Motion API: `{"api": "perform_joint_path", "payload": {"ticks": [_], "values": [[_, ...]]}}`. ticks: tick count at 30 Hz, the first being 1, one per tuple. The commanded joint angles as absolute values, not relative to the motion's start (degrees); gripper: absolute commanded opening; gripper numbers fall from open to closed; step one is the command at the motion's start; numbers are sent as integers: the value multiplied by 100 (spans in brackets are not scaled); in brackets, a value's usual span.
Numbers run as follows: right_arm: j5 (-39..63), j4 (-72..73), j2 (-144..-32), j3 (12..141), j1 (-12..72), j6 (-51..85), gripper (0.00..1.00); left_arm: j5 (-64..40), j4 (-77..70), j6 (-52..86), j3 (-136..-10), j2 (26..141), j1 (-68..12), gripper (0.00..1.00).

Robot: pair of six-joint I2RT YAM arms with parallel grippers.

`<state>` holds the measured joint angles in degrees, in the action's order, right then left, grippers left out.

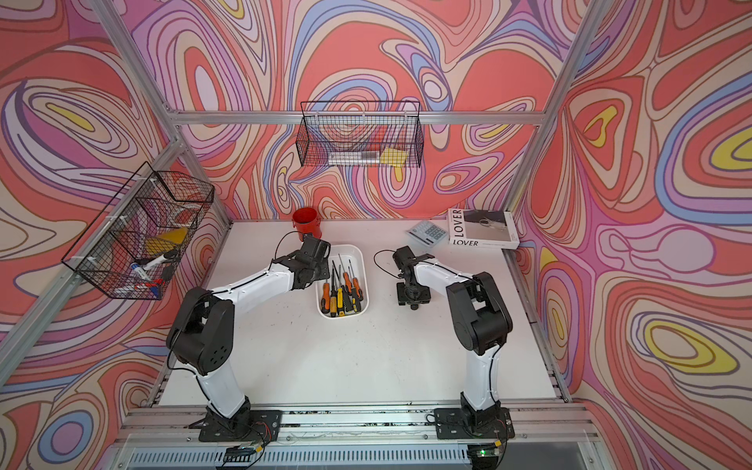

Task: Take out the screwdriver from the storage box
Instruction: Place the screwdriver at the center of the board.

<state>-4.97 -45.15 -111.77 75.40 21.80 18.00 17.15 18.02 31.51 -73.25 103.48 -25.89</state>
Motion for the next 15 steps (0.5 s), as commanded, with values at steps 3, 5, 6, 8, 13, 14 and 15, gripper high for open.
{"api": "perform_joint_path", "payload": {"ticks": [3,5,6,8,13,14,15], "values": [[-515,-4477,-11058,7443,2177,1885,69,1846,1723,3116,-7321,10090,-2567,0],[-547,-4478,-10990,7444,2173,1898,75,1846,1723,3120,-7321,10089,-2575,0],[-552,-4491,-10942,7451,2179,1888,78,1846,1723,3118,-7322,10090,-2575,0],[-550,-4499,-10852,7470,2177,1866,84,1829,1723,3122,-7320,10081,-2569,0],[-619,-4578,-10674,7541,2176,1837,98,1794,1718,3127,-7313,10071,-2573,0],[-642,-4587,-10649,7554,2174,1828,98,1793,1714,3128,-7313,10072,-2575,0],[-669,-4593,-10625,7558,2170,1828,98,1785,1714,3137,-7317,10072,-2572,0]]}}
